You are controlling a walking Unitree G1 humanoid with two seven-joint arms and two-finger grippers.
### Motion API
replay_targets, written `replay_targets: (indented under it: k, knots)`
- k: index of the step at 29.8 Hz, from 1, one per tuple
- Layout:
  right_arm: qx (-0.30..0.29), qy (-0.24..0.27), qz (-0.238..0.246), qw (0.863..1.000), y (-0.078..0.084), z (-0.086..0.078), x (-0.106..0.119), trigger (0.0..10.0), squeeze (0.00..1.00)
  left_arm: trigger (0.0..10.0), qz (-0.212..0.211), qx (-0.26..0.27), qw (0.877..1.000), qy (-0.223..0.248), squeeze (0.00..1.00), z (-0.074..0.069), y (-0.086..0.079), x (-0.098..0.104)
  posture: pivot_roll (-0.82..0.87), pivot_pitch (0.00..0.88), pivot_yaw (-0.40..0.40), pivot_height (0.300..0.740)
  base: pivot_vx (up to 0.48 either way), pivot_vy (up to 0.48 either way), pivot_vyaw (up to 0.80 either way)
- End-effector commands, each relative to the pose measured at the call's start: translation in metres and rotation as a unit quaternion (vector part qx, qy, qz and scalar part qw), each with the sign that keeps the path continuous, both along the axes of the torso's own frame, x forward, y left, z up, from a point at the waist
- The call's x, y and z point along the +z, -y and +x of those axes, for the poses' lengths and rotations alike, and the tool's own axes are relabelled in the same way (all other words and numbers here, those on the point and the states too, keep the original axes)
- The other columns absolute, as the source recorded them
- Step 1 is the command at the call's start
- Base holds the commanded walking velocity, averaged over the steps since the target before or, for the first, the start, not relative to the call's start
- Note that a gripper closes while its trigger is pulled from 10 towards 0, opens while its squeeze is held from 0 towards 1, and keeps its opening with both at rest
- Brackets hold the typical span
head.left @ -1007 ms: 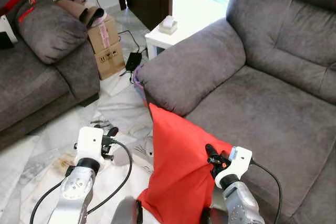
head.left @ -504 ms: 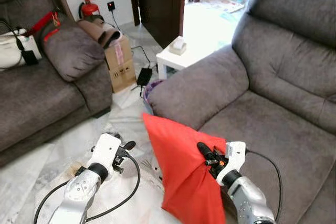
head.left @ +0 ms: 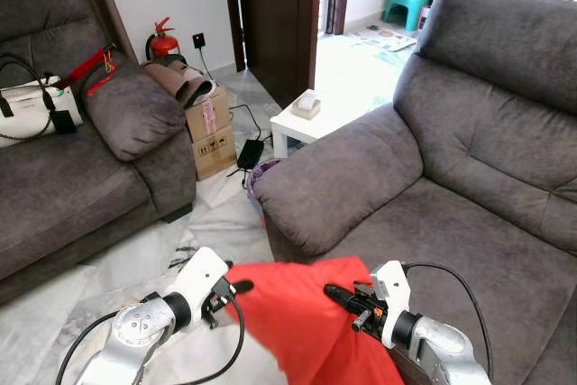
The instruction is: Move the pillow to the sofa from floor
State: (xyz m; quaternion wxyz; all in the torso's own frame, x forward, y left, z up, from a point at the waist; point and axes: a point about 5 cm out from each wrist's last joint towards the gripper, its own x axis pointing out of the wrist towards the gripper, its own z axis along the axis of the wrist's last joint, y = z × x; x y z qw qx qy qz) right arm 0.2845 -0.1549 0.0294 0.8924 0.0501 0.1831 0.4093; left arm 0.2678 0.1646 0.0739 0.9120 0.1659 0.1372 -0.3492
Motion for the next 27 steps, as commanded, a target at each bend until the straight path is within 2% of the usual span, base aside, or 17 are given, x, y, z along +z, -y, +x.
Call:
replay_targets:
  k: [1,4,6,9,10,11,18,22,25,27]
  knots:
    - [0.032,0.07,0.021,0.997,-0.01,0.015,0.03,10.0,0.0,10.0,0.001,-0.032,0.999,-0.029,0.0,-0.007,0.001,-0.004,0.13,0.002,0.029,0.74,0.0,0.0,0.0]
    - [0.047,0.074,0.023,0.996,-0.012,0.015,0.034,10.0,0.0,10.0,0.002,-0.044,0.998,-0.048,0.0,-0.009,-0.001,-0.008,0.13,0.0,0.028,0.74,0.0,0.0,0.0]
    - [0.078,0.075,0.025,0.994,-0.017,0.013,0.037,10.0,0.0,10.0,0.031,-0.053,0.997,-0.053,0.0,-0.009,-0.005,-0.013,0.13,0.01,0.029,0.74,0.0,0.0,0.0]
    - [0.108,0.072,0.03,0.991,-0.02,0.01,0.039,10.0,0.0,10.0,0.037,-0.051,0.997,-0.049,0.0,-0.005,-0.007,-0.013,0.13,0.017,0.03,0.74,0.0,0.0,0.0]
    - [0.122,0.071,0.029,0.99,-0.02,0.008,0.04,10.0,0.0,10.0,0.031,-0.053,0.997,-0.048,0.68,-0.004,-0.007,-0.011,0.12,0.022,0.031,0.74,0.0,0.0,0.0]
    - [0.132,0.071,0.028,0.988,-0.021,0.006,0.04,10.0,0.0,10.0,0.026,-0.055,0.997,-0.048,1.0,-0.004,-0.007,-0.01,0.12,0.022,0.031,0.74,0.0,0.0,0.0]
    - [0.176,0.047,0.023,0.983,-0.017,-0.003,0.04,10.0,0.0,10.0,-0.014,-0.089,0.992,-0.089,1.0,-0.014,-0.008,-0.004,0.13,0.034,0.031,0.74,0.0,0.0,0.0]
    - [0.185,0.04,0.025,0.982,-0.015,-0.005,0.042,10.0,0.0,10.0,-0.044,-0.117,0.984,-0.13,1.0,-0.025,-0.012,-0.004,0.12,0.039,0.029,0.74,0.0,0.0,0.0]
    - [0.192,0.04,0.024,0.98,-0.015,-0.005,0.044,10.0,0.0,10.0,-0.036,-0.137,0.977,-0.158,1.0,-0.033,-0.018,-0.005,0.13,0.043,0.028,0.74,0.0,0.0,0.0]
    - [0.199,0.042,0.03,0.979,-0.016,-0.005,0.048,10.0,0.0,10.0,-0.014,-0.132,0.977,-0.165,1.0,-0.034,-0.027,-0.009,0.13,0.047,0.027,0.74,0.0,0.0,0.0]
